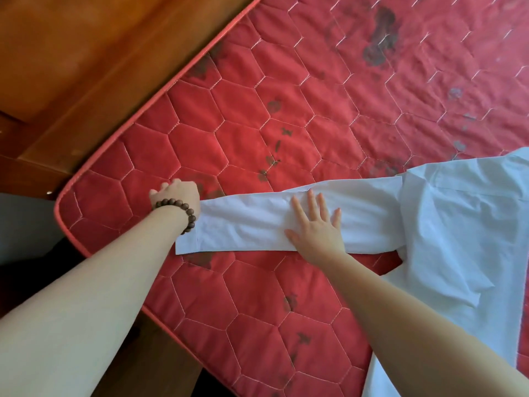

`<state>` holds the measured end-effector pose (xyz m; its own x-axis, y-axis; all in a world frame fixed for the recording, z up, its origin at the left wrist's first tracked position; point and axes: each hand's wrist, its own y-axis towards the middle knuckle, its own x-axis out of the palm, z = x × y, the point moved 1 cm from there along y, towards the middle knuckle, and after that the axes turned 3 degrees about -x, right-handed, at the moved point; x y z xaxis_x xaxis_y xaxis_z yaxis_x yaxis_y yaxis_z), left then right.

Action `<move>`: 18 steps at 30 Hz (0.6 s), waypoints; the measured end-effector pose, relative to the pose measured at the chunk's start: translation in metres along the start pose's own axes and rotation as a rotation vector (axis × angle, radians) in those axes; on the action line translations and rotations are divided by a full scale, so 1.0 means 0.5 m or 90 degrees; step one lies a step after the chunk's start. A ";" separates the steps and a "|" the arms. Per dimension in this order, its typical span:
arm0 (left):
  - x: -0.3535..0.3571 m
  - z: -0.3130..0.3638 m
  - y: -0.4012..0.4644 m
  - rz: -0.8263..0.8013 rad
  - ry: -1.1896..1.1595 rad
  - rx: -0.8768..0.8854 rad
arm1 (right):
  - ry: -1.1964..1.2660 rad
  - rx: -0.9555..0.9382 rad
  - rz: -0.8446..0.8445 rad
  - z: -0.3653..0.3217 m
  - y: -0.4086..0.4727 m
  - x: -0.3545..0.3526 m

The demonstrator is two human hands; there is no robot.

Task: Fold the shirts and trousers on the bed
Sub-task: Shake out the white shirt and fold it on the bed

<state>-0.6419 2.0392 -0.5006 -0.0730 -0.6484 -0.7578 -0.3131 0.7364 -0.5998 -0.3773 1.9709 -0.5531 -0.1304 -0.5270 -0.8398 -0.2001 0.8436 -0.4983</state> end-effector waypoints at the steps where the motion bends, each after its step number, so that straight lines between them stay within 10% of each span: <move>1: 0.008 0.004 -0.007 0.106 -0.023 -0.002 | 0.004 0.002 0.011 0.000 -0.002 -0.001; 4: 0.049 0.058 -0.045 0.291 -0.151 0.155 | 0.018 0.031 0.082 0.003 -0.008 -0.004; 7: 0.110 0.119 -0.076 0.202 -0.166 0.298 | 0.014 0.086 0.133 0.020 -0.011 -0.002; 18: 0.215 0.166 -0.159 0.027 -0.121 0.128 | 0.028 0.074 0.014 0.067 -0.052 0.028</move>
<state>-0.5461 1.9271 -0.5558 0.1030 -0.5820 -0.8066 -0.1180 0.7981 -0.5909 -0.3416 1.9451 -0.5590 -0.1769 -0.5103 -0.8416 -0.0837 0.8598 -0.5037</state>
